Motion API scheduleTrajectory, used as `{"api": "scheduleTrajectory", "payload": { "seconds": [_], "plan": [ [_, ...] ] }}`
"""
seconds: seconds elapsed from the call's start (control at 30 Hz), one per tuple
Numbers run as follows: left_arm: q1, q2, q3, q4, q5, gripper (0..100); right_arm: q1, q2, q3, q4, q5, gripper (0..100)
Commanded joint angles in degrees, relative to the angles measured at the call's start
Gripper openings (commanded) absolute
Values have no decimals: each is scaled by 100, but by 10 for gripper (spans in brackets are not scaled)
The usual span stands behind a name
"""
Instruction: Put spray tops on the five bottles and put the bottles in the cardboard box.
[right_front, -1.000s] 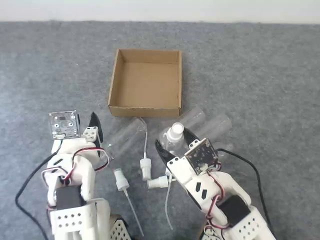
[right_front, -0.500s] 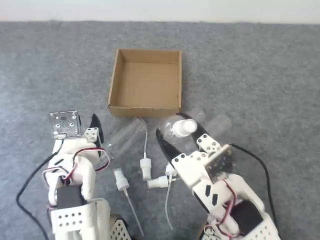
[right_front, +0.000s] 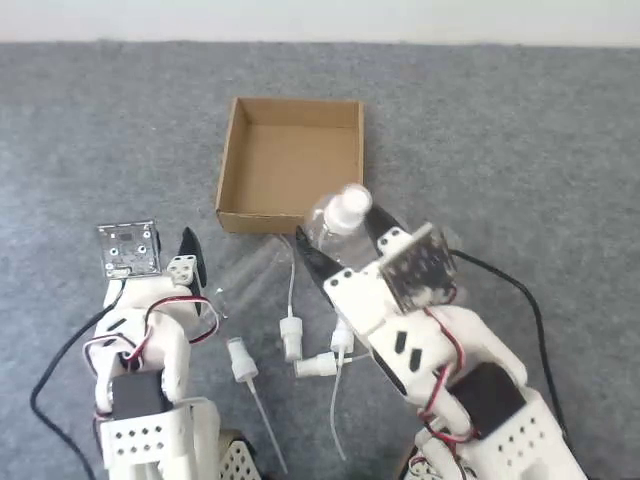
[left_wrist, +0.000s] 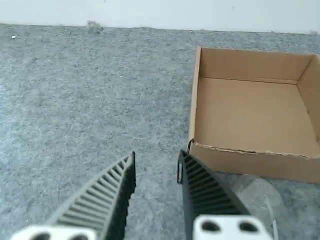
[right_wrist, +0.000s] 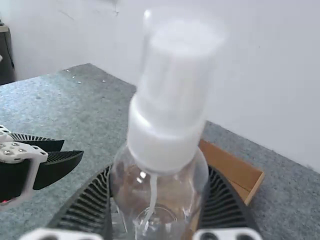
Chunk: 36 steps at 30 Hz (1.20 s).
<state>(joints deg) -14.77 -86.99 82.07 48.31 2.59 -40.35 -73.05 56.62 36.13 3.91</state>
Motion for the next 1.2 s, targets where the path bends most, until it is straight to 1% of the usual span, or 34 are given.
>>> {"api": "scheduleTrajectory", "payload": {
  "seconds": [0.0,0.13,0.33,0.7,0.83,0.9,1.0,1.17],
  "plan": [
    [-26,-97,-84,-202,44,131,48,646,-695,-22,185,6],
    [-35,-97,-84,-202,26,131,40,1182,-985,-22,809,6],
    [-35,-97,-84,-202,26,131,31,1859,-1459,-136,818,6],
    [-70,-97,-84,-202,26,131,66,3266,-1477,-2062,818,6],
    [-457,-97,-66,-404,44,130,75,3908,-1503,-2853,826,6],
    [-545,-97,-31,-466,44,130,84,4242,-1574,-3248,826,6],
    [-563,-97,-31,-466,44,130,110,4752,-1864,-3512,826,6],
    [-571,-97,-31,-475,44,130,268,5666,-2716,-3538,818,6]
  ]
}}
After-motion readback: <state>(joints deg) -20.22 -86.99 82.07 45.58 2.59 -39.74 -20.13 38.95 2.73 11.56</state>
